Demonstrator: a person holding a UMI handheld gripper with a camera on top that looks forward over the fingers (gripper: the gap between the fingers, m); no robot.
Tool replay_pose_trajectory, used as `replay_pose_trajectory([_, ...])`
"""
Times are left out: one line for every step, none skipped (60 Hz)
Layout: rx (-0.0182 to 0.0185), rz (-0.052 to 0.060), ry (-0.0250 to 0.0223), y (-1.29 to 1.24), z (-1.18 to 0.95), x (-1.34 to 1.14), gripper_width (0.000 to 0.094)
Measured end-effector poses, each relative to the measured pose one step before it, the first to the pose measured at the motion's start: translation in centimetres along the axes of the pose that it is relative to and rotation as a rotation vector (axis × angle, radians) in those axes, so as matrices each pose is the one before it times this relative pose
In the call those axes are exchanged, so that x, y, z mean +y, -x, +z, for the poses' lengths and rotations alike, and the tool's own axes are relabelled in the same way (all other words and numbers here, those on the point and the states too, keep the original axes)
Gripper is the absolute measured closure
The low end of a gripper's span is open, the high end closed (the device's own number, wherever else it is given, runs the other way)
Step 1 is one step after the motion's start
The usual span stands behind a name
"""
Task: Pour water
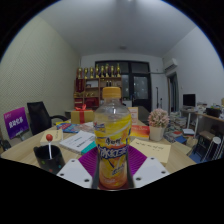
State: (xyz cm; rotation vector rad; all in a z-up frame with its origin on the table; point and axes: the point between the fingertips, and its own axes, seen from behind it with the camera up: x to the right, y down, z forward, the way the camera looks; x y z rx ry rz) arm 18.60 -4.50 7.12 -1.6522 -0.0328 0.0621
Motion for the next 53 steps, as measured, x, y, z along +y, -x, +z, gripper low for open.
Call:
replay_pose_trajectory([0.00160, 0.0028, 0.00137, -0.124, -0.044, -0.052, 0.0500])
replay_pose_trajectory([0.00130, 0.0014, 0.00430, -0.171, -0.129, 0.052, 0.0462])
replay_pose_trajectory([-0.00197, 0.0005, 0.00583, -0.068, -0.074, 0.050, 0.0448])
replay_pose_trajectory([-0.00356, -0.0001, 0.00532, -0.096, -0.092, 0.008, 0.0429])
replay_pose_trajectory([-0.00272, 0.0006, 0.00822, -0.421, -1.915, 0.119, 0.0396])
replay_pose_trajectory([0.00206, 0.0017, 0.00641, 0.754, 1.949, 0.005, 0.0366])
replay_pose_trajectory([-0.00212, 0.0005, 0.01073, -0.185, -0.367, 0.119, 0.0309])
replay_pose_trajectory([-0.00380, 0.0004, 0.01142, -0.152, -0.400, 0.138, 0.0251])
replay_pose_trajectory([-0.00563, 0.0003, 0.00797, -0.042, -0.404, 0.065, 0.0194])
replay_pose_trajectory([-0.00543, -0.0007, 0.00281, 0.016, -0.486, -0.050, 0.0137])
replay_pose_trajectory([-0.00451, -0.0013, -0.00049, -0.045, -0.448, -0.112, 0.0080])
replay_pose_trajectory([-0.00642, -0.0005, -0.00239, -0.315, -1.098, -0.144, 0.0080])
replay_pose_trajectory([0.00563, -0.0005, -0.00528, 0.566, 0.647, -0.109, 0.0084])
replay_pose_trajectory([0.00221, -0.0031, -0.00266, -0.145, -0.740, -0.282, 0.0098])
replay_pose_trajectory([0.00105, -0.0045, -0.00306, -0.157, -0.823, -0.240, 0.0107])
replay_pose_trajectory([0.00140, -0.0035, -0.00572, -0.134, -0.856, -0.286, 0.0110])
replay_pose_trajectory([0.00300, -0.0034, -0.00611, -0.162, -0.863, -0.258, 0.0109])
replay_pose_trajectory([0.00414, -0.0044, -0.00379, -0.214, -0.929, -0.260, 0.0112])
replay_pose_trajectory([0.00536, -0.0059, 0.00032, -0.231, -0.946, -0.131, 0.0111])
replay_pose_trajectory([0.00415, -0.0075, 0.00065, -0.246, -0.940, -0.122, 0.0112])
replay_pose_trajectory([0.00037, -0.0087, -0.00303, -0.581, -1.086, -0.078, 0.0112])
replay_pose_trajectory([0.00408, -0.0080, -0.00370, 0.753, 0.054, 0.092, 0.0111])
replay_pose_trajectory([0.00268, -0.0077, -0.00184, -0.143, -0.940, -0.267, 0.0110])
replay_pose_trajectory([0.00293, -0.0061, -0.00196, -0.135, -0.980, -0.210, 0.0112])
replay_pose_trajectory([0.00281, -0.0049, -0.00242, -0.164, -1.004, -0.169, 0.0111])
replay_pose_trajectory([0.00269, -0.0034, -0.00202, -0.162, -1.012, -0.183, 0.0109])
replay_pose_trajectory([0.00278, -0.0016, -0.00233, -0.148, -0.957, -0.156, 0.0111])
replay_pose_trajectory([0.00140, -0.0008, -0.00351, -0.436, -1.266, -0.029, 0.0110])
replay_pose_trajectory([0.00149, -0.0012, -0.00026, -0.165, -1.037, -0.049, 0.0109])
replay_pose_trajectory([0.00211, -0.0030, -0.00233, 0.608, -0.734, 0.160, 0.0109])
replay_pose_trajectory([-0.00141, -0.0008, 0.00035, -0.006, -0.983, -0.044, 0.0111])
replay_pose_trajectory([-0.00082, 0.0005, 0.00073, -0.033, -0.979, -0.029, 0.0109])
replay_pose_trajectory([0.00069, 0.0017, 0.00256, -0.115, -0.933, 0.047, 0.0108])
replay_pose_trajectory([0.00181, 0.0026, 0.00539, -0.128, -0.945, 0.119, 0.0102])
replay_pose_trajectory([0.00019, 0.0019, 0.00560, -0.141, -0.964, 0.184, 0.0100])
replay_pose_trajectory([-0.00070, 0.0023, 0.00319, -0.305, -0.774, 0.258, 0.0104])
replay_pose_trajectory([0.00237, 0.0032, 0.00128, 0.464, -0.718, 0.279, 0.0103])
replay_pose_trajectory([0.00123, 0.0042, 0.00131, 0.026, -0.814, 0.061, 0.0101])
replay_pose_trajectory([0.00049, 0.0037, 0.00169, 0.014, -0.802, 0.130, 0.0103])
replay_pose_trajectory([-0.00060, 0.0030, 0.00127, -0.002, -0.794, 0.114, 0.0101])
replay_pose_trajectory([-0.00166, 0.0034, 0.00071, -0.019, -0.769, 0.115, 0.0100])
replay_pose_trajectory([-0.00187, 0.0042, -0.00121, 0.005, -0.681, 0.089, 0.0102])
replay_pose_trajectory([-0.00196, 0.0052, -0.00127, 0.010, -0.685, 0.053, 0.0101])
replay_pose_trajectory([-0.00453, 0.0059, -0.00170, -0.483, -0.490, -0.037, 0.0098])
replay_pose_trajectory([-0.00137, 0.0062, -0.00184, 0.415, -0.509, 0.186, 0.0101])
replay_pose_trajectory([-0.00110, 0.0058, -0.00095, 0.103, -0.518, 0.035, 0.0099])
replay_pose_trajectory([-0.00078, 0.0058, -0.00118, 0.075, -0.458, 0.030, 0.0100])
replay_pose_trajectory([0.00015, 0.0057, -0.00181, 0.036, -0.404, 0.048, 0.0102])
replay_pose_trajectory([0.00064, 0.0051, -0.00188, -0.002, -0.375, 0.019, 0.0103])
replay_pose_trajectory([0.00110, 0.0048, -0.00138, -0.047, -0.350, 0.004, 0.0101])
replay_pose_trajectory([0.00107, 0.0049, -0.00134, -0.068, -0.311, -0.015, 0.0102])
replay_pose_trajectory([0.00007, 0.0041, 0.00019, -0.486, -0.285, -0.029, 0.0100])
replay_pose_trajectory([0.00128, 0.0040, -0.00055, -0.058, -0.270, 0.086, 0.0101])
